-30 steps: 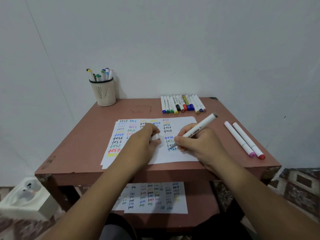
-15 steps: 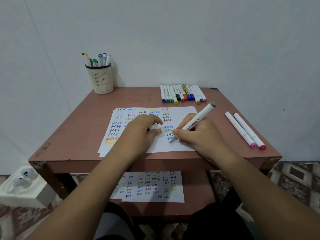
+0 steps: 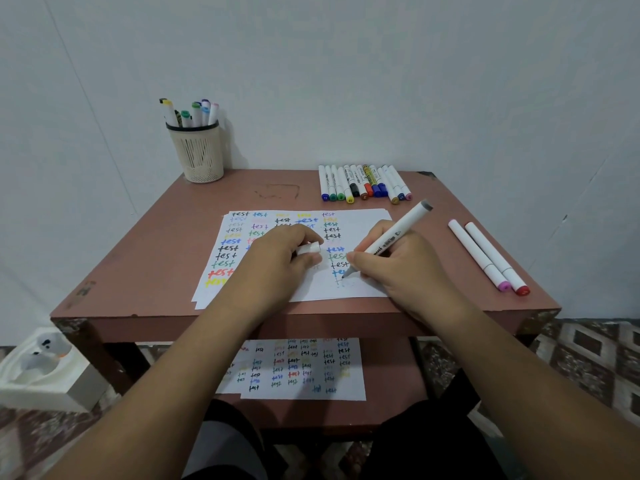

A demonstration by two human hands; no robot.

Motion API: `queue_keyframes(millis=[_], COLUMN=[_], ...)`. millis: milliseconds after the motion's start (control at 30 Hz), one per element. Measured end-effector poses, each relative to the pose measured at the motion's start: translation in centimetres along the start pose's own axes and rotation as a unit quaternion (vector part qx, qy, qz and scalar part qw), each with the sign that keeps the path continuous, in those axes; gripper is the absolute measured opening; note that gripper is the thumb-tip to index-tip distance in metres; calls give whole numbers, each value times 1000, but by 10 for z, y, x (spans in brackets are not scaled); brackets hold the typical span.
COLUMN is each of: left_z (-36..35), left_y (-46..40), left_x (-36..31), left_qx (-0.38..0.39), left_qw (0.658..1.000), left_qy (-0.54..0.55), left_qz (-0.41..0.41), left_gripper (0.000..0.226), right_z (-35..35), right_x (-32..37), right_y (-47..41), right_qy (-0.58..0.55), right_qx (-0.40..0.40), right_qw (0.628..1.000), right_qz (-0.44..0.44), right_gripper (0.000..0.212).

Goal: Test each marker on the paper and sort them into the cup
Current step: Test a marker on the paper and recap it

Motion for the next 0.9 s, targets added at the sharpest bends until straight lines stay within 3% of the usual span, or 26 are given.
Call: queue_keyframes(millis=[600,900], left_z=[0,1], left_y=[2,3], left_x=[0,0], left_qx=[-15,-2], left_qw=[1000,999], left_qy=[21,47], left_qz=[18,21], left_gripper=[23,12], right_z=[2,3], right_x=[-2,-5], right_y=[1,-1], right_qy=[-2,2], right_qx=[-18,-21], right_qw=[1000,1000], right_qz=[2,-5], right_gripper=[15,16])
Point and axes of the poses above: each hand's wrist, its own y-axis away from the middle knuckle, its own z-axis out of the back of the hand, x = y × z, the point moved 1 cm from there along -y, towards the middle knuckle, and after that the axes turned 6 degrees about y, right-handed, at the moved point
